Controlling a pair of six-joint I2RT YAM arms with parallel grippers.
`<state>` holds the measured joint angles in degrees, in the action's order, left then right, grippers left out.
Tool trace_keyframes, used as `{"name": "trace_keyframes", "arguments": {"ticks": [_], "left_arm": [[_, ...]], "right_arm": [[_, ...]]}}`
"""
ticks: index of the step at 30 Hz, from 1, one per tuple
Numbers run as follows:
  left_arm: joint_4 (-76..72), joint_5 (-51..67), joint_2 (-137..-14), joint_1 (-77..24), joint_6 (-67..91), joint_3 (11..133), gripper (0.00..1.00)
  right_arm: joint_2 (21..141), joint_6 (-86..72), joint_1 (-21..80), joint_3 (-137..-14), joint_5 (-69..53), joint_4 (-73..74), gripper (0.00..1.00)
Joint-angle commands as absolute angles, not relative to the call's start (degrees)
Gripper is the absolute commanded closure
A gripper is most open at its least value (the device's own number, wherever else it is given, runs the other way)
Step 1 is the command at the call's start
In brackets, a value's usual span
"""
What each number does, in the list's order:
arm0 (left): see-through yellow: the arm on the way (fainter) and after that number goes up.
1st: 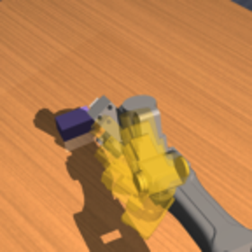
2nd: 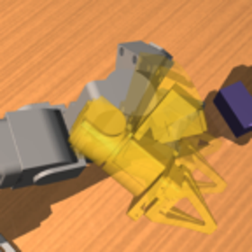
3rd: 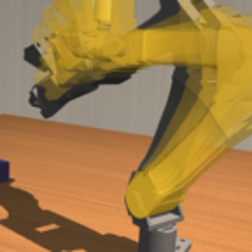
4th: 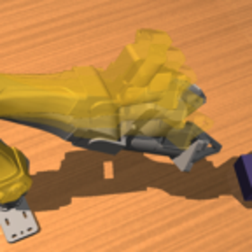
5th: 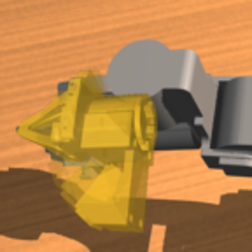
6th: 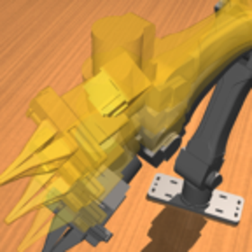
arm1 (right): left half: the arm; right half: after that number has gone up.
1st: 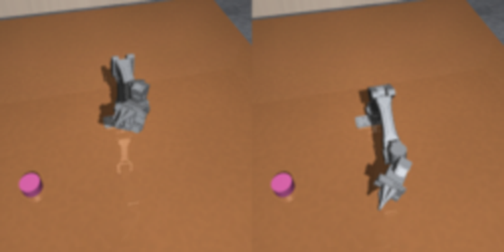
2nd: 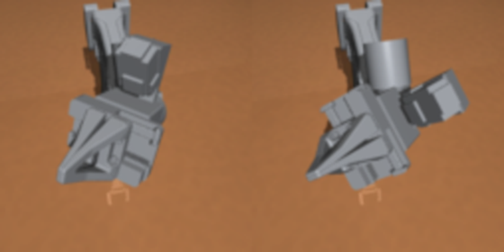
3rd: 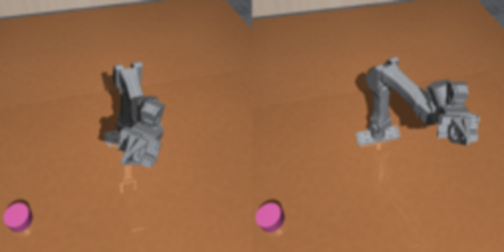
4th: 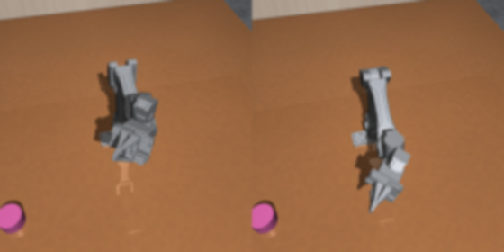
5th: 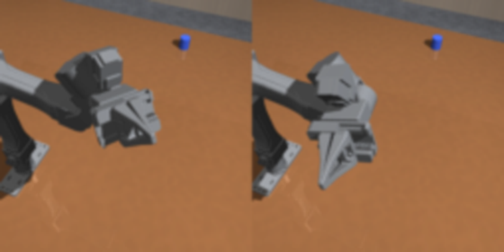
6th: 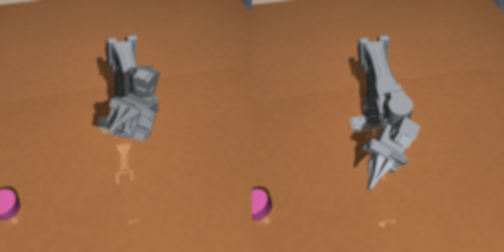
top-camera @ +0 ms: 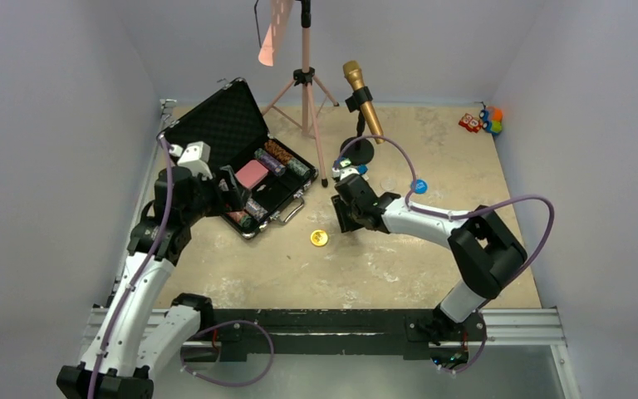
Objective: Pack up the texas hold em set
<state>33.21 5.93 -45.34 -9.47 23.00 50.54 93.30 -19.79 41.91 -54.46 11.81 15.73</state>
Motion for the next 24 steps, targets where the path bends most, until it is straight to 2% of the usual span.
{"name": "trace_keyframes", "arguments": {"ticks": [1,11,24], "left_arm": [[24.6,14.3,-48.1,-12.2,31.8,46.4,0.10],[8.4,28.3,-60.2,-15.7,43.5,39.9,0.16],[-2.8,36.5,-71.2,-18.4,49.7,38.8,0.26]], "right_arm": [[90.9,-15.2,45.5,-56.1,9.9,12.0,0.87],[86.8,-8.5,49.7,-55.1,0.8,7.1,0.87],[81.5,-4.7,51.6,-54.0,-5.8,3.6,0.88]]}}
